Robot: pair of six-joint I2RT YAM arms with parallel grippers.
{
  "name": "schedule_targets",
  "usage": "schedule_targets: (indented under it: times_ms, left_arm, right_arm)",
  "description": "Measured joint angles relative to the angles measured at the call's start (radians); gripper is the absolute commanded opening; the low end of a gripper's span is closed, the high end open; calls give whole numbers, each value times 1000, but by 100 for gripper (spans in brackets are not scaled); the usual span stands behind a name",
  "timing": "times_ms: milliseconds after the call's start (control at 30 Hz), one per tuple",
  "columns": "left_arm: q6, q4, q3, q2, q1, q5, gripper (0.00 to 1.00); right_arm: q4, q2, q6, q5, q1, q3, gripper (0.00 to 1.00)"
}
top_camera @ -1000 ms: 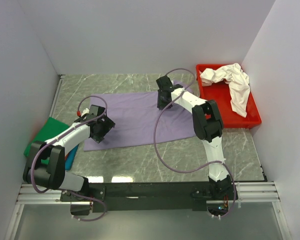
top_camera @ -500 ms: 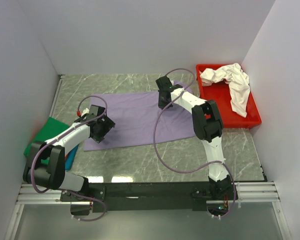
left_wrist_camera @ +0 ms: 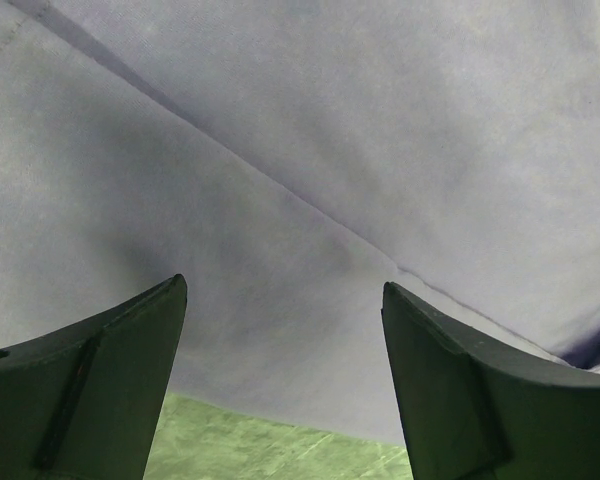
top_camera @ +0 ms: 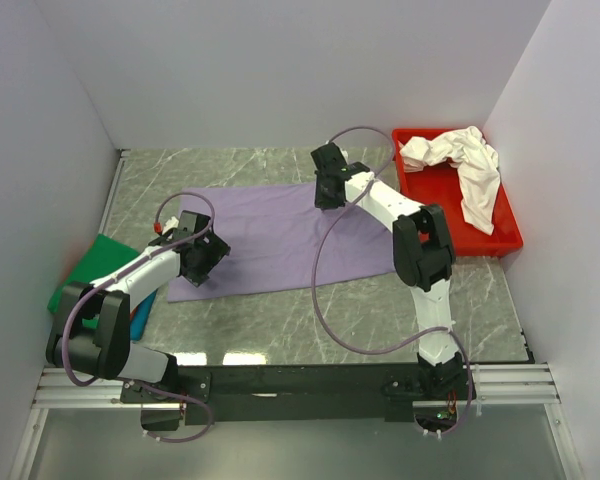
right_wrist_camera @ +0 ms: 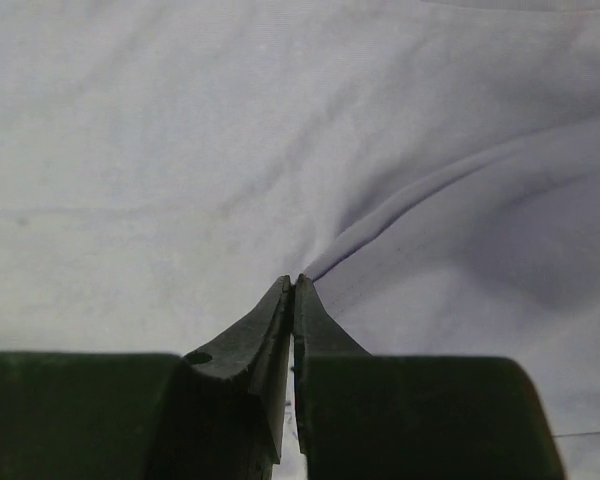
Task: Fold and stack the t-shirts
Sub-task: Fold the tshirt
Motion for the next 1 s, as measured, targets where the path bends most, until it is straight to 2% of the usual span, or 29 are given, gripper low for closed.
schedule_targets:
  times_ms: [233,300,333,400,500,633,733,867,1000]
  left_arm:
    - [0,1,0,0,0,0,84]
    - [0,2,0,0,0,0,84]
    - [0,3,0,0,0,0,84]
    - [0,5,0,0,0,1,84]
    - [0,8,0,0,0,3,84]
    - [1,8,4,3,0,3,84]
    - [1,14,27,24,0,4,84]
    - [1,33,86,90,-7,5,84]
    - [0,54,113,145,-21,5,84]
  right_arm:
    - [-2,-5,-6,-2,27,0,8]
    - [-2,-5,-8,-2,34,1,16]
    - [-3,-3,-11,-2,36,2,22]
    - [-3,1,-15,-1,36,5,39]
    - [-10,7,-28,3,37,10,53]
    - [10,-32,-20,14,31,-48,55]
    - [61,-154,20,-4,-6,-239,56]
    - [132,-315,80,-19,-139,-470,56]
    - [204,-367,125,-10,-258,-587,56]
